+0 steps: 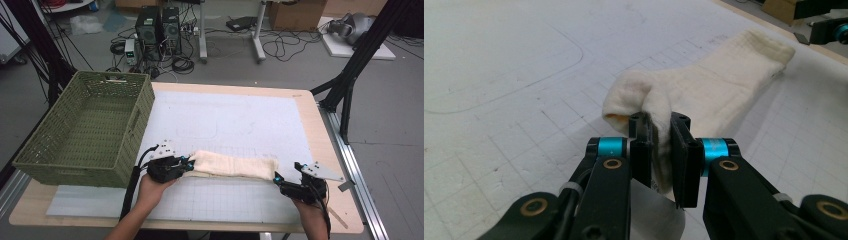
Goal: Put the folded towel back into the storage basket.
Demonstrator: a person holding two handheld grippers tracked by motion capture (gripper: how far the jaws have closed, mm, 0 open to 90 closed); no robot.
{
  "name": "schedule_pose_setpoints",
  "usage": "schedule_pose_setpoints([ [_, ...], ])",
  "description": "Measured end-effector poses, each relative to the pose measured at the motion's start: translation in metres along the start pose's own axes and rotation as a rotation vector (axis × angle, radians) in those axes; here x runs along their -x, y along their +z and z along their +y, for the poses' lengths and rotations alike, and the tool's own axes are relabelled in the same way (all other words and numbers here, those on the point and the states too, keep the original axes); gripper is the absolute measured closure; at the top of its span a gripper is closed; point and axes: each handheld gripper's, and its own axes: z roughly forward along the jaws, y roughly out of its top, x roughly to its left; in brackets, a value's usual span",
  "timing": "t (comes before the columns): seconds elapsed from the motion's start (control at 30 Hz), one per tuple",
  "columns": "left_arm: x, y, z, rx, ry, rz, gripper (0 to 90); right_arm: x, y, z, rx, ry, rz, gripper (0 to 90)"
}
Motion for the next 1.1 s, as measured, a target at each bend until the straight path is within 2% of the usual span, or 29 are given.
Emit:
schedule_pose_setpoints([
  [0.03, 0.001, 0.000, 0.000, 0.004, 0.003, 0.001, 80.4, 0.000, 0.002, 0.000, -0.008, -0.004, 0.020, 17.5],
  [0.1, 0.001, 0.000, 0.000, 0.004, 0.013, 0.001, 80.4, -0.002, 0.003, 0.001, -0.017, -0.018, 0.025, 22.5],
  [0.2, 0.002, 0.000, 0.000, 0.007, 0.023, 0.000, 80.4, -0.004, 0.006, 0.003, -0.021, -0.018, 0.019, 22.9],
  [0.37, 0.004, -0.002, 0.000, 0.007, 0.031, -0.005, 80.4, -0.003, 0.018, 0.001, -0.081, 0.009, 0.018, 27.7],
  [0.5, 0.006, -0.003, -0.001, 0.013, 0.049, -0.013, 80.4, -0.004, 0.026, -0.002, -0.135, -0.007, 0.035, 30.6],
  [0.57, 0.006, -0.003, -0.001, 0.014, 0.050, -0.014, 80.4, -0.005, 0.031, -0.005, -0.177, -0.019, 0.049, 35.3],
  [0.63, 0.006, -0.004, -0.001, 0.017, 0.052, -0.014, 80.4, -0.007, 0.032, -0.006, -0.190, -0.027, 0.053, 36.8],
  [0.67, 0.006, -0.005, -0.001, 0.018, 0.049, -0.015, 80.4, -0.006, 0.032, -0.006, -0.190, -0.036, 0.061, 38.7],
  [0.77, 0.006, -0.005, -0.001, 0.018, 0.048, -0.014, 80.4, -0.005, 0.031, -0.006, -0.192, -0.021, 0.087, 47.4],
  [0.9, 0.007, -0.005, -0.001, 0.013, 0.061, -0.014, 80.4, -0.006, 0.031, -0.005, -0.195, -0.026, 0.149, 69.3],
  [0.97, 0.006, -0.005, -0.001, 0.012, 0.064, -0.012, 80.5, -0.008, 0.030, -0.005, -0.199, -0.038, 0.156, 73.6],
  [1.1, 0.006, -0.008, -0.001, 0.012, 0.060, -0.009, 80.6, -0.009, 0.030, -0.004, -0.202, -0.059, 0.164, 75.8],
])
